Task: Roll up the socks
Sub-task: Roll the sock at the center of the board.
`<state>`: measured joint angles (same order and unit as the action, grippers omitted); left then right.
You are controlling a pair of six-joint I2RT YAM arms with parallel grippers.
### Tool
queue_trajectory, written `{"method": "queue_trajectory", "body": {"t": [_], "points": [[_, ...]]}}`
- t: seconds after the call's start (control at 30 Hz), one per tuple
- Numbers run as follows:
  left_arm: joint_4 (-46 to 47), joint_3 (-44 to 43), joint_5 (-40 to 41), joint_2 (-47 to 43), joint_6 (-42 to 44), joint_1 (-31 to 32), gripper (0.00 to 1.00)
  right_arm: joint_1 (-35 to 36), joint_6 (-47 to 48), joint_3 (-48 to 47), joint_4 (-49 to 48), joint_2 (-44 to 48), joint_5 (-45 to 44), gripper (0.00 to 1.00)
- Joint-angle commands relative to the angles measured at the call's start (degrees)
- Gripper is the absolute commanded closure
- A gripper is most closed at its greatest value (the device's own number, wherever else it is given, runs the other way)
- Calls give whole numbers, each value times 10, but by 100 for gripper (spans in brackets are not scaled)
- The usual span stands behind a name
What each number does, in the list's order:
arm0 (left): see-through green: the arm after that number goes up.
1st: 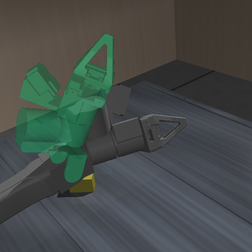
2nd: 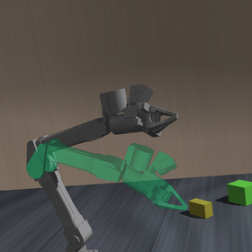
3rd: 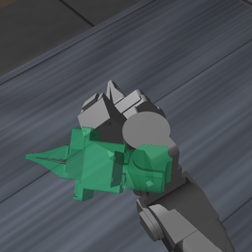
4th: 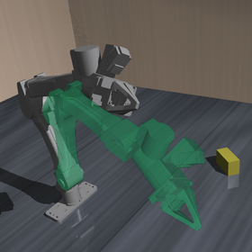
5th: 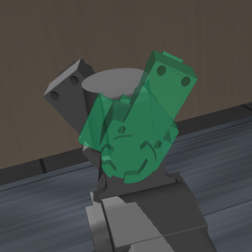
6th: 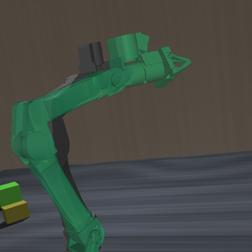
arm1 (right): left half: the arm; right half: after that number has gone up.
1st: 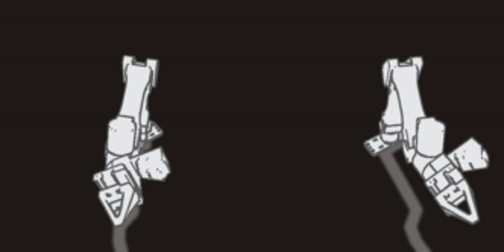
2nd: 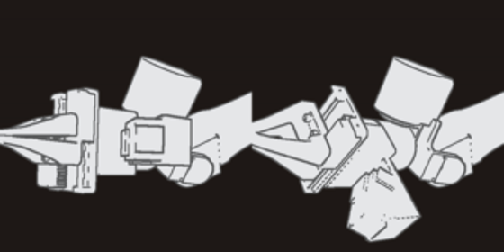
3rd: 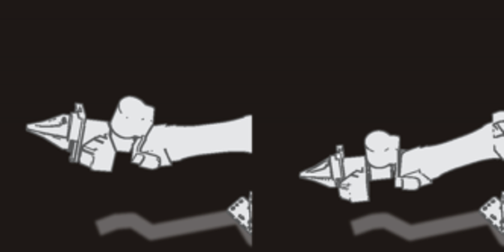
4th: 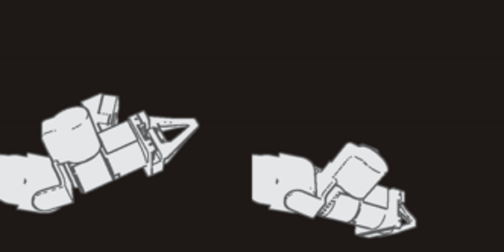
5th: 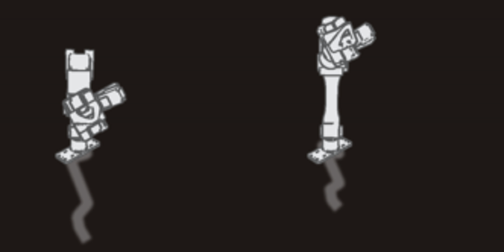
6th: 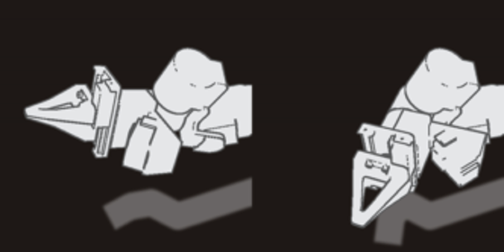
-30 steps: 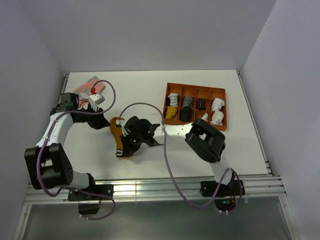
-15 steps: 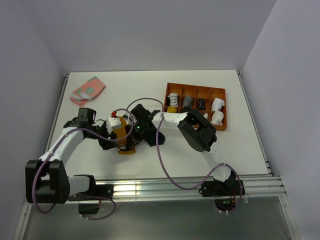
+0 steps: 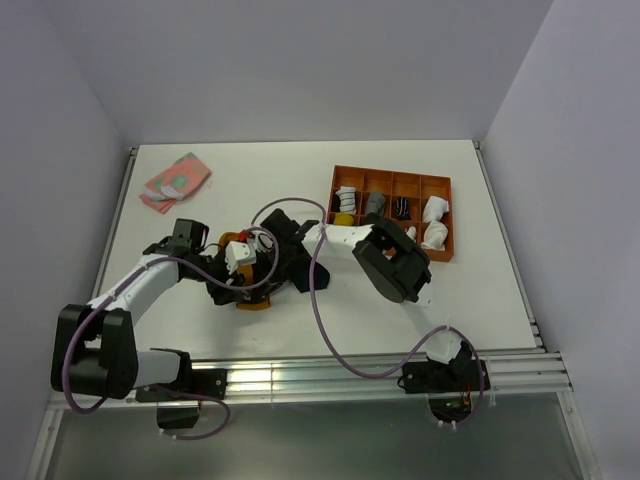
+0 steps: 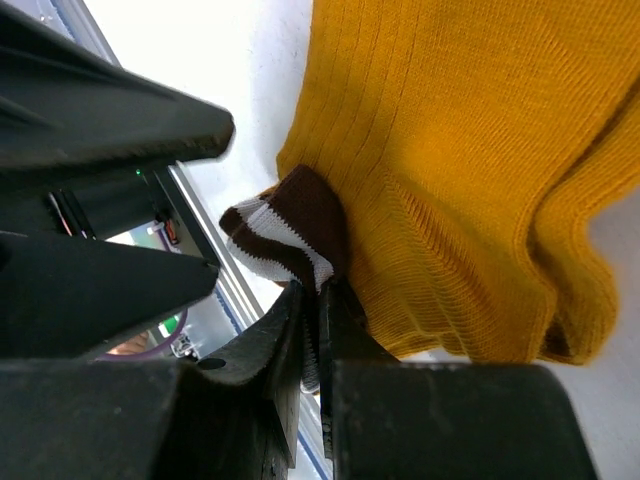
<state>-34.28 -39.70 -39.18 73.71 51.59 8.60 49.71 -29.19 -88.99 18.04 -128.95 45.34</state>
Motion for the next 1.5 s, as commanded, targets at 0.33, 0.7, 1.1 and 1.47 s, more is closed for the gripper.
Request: {"method": "queue_trajectory", "body": {"t": [0.33,0.7,1.1,1.47], "points": [[-45,-31,-43,42,38,14,29,1,-22,-3,-28,-21,6,100],[-79,-30,-46,74,59,16,36,1,-50,0,-55,-25,5,100],[-83,-41,-13,110,40,15,82,0,-87,39,-104,1,-31,100],[-166,-107,-4,203,51,9,100,-1,-137,173,-254,92,-140,69]]}}
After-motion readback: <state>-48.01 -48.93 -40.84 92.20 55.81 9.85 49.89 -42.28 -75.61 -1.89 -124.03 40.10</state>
